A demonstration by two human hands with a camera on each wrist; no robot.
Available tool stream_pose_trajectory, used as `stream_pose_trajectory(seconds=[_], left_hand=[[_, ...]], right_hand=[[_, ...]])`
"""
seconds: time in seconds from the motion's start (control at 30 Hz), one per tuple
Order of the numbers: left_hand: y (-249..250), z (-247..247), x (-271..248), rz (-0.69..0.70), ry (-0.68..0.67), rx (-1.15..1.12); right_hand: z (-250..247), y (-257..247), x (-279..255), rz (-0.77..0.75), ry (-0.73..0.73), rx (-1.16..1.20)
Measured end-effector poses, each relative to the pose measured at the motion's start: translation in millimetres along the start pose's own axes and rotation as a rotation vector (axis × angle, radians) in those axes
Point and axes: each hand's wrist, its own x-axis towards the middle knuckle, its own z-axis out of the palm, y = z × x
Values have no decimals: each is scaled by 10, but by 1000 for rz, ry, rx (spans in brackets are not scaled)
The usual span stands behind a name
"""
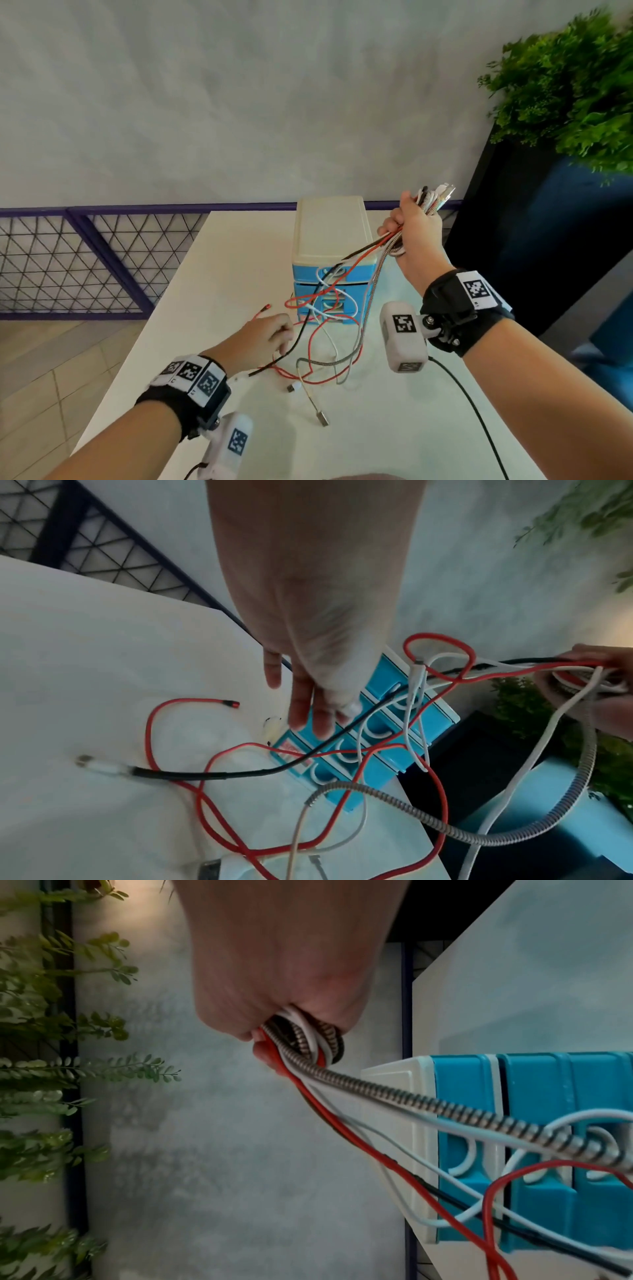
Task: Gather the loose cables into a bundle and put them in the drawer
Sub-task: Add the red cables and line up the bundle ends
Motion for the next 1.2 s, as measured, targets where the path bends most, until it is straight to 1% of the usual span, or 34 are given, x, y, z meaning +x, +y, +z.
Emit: stream_pose_trajectory(seconds=[0.1, 0.2, 0.27, 0.4, 0.5, 0.6, 0.7, 0.77, 0.83, 0.9, 1.0, 1.07, 1.1, 1.13, 1.2], left_hand=[[90, -15, 23, 36, 176, -12], [304, 13, 134, 118, 339, -162], [419, 8, 186, 163, 382, -222], [390, -52, 154, 195, 245, -223], [224, -116, 106, 168, 175, -57], [108, -155, 38, 93, 74, 152], [112, -187, 18, 24, -4, 277], [90, -198, 17, -59, -37, 366], [47, -232, -17, -113, -7, 382], [-24, -289, -84, -104, 48, 374], [-186, -347, -99, 61, 167, 489], [-292, -370, -71, 106, 188, 637], [-342, -375, -61, 95, 182, 684], [-382, -380, -60, 77, 181, 687], [-448, -390, -63, 33, 192, 555]], right_hand=[[0, 17, -10, 15, -4, -3], [52, 130, -73, 45, -16, -9], [81, 158, -93, 53, -7, 3], [47, 79, -55, 26, 14, 7], [7, 11, -4, 2, 32, 10], [-13, -8, 34, -2, 45, 10], [-18, 34, 14, 10, 40, 5], [-15, 40, 5, 6, 45, 9], [-20, -15, 25, -11, 60, 13], [-46, -75, 58, -32, 74, 17], [-85, -84, 97, -59, 105, 7], [-96, -54, 98, -66, 130, -20], [-101, -48, 96, -68, 144, -45], [-112, -46, 95, -72, 161, -74], [-146, -67, 104, -86, 192, -122]])
